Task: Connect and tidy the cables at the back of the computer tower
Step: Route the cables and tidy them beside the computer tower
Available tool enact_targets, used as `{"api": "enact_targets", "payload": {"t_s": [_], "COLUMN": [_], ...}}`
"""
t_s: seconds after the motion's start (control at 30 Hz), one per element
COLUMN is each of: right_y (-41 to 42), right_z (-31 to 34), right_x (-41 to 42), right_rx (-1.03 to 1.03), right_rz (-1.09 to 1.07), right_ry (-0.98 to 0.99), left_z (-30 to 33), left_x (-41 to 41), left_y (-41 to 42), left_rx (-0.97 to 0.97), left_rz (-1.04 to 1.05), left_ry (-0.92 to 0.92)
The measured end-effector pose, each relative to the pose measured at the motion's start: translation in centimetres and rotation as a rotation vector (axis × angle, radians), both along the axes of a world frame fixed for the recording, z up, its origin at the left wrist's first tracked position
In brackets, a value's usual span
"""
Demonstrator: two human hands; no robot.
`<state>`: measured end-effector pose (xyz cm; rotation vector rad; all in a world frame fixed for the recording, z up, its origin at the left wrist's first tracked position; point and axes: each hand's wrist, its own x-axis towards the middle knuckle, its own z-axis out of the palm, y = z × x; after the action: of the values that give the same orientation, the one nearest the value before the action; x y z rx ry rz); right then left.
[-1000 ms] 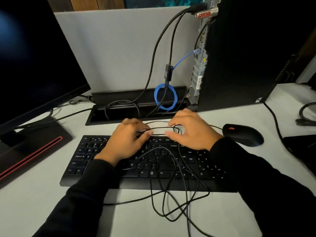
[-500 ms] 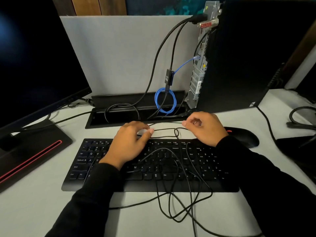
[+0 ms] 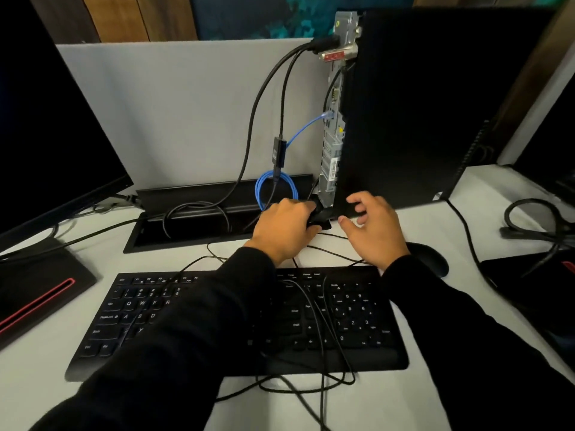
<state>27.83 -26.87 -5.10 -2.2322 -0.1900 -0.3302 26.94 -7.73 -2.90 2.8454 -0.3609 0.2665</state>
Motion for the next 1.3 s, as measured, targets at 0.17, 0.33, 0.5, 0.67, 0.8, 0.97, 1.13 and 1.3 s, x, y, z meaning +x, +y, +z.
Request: {"api": "enact_targets", "payload": {"t_s": [0.17,0.33,0.5,0.67,0.8,0.97,1.13,1.3], "right_y": [-0.6,0.4,0.4,0.4,0.5,0.6,0.6,0.7], "right_z": [-0.6,-1.6,-1.7,-1.7,-1.7,-1.6,-1.5,-1.7], "right_x": [0.5,0.5,0.3,0.3,0.2,0.1,0.0,0.2], "right_rx": [-0.107,-0.266,-0.290,-0.298,-0.316,-0.322,-0.350,-0.364], "right_rz": [-0.010,-0.027,-0.017,-0.015,-0.017,-0.017,-0.031,-0.031], "right_ry": [-0.188,-0.231,-0.225,-0.222,-0.223,-0.215,-0.206,-0.210], "left_z": [-1.8,-2.6,-2.2,-2.0,-1.5,-0.6,-0.4,-1.1], "left_x": [2.6,2.9,3.8,4.2,4.5,4.8,5.1,5.1], "left_y": [-0.3,0.0,-0.6,-0.5,-0.2,0.5,0.6,0.7], "left_rx": [-0.156,-0.352,-0.337,-0.350,-0.314,-0.259,-0.247,-0.267], "left_rz": [-0.006,0.028,-0.002,-0.029,-0.062,-0.127,-0.165,-0.183], "left_ry": [0.080,-0.035,-0.032,0.018,0.059,0.097,0.099,0.072]}}
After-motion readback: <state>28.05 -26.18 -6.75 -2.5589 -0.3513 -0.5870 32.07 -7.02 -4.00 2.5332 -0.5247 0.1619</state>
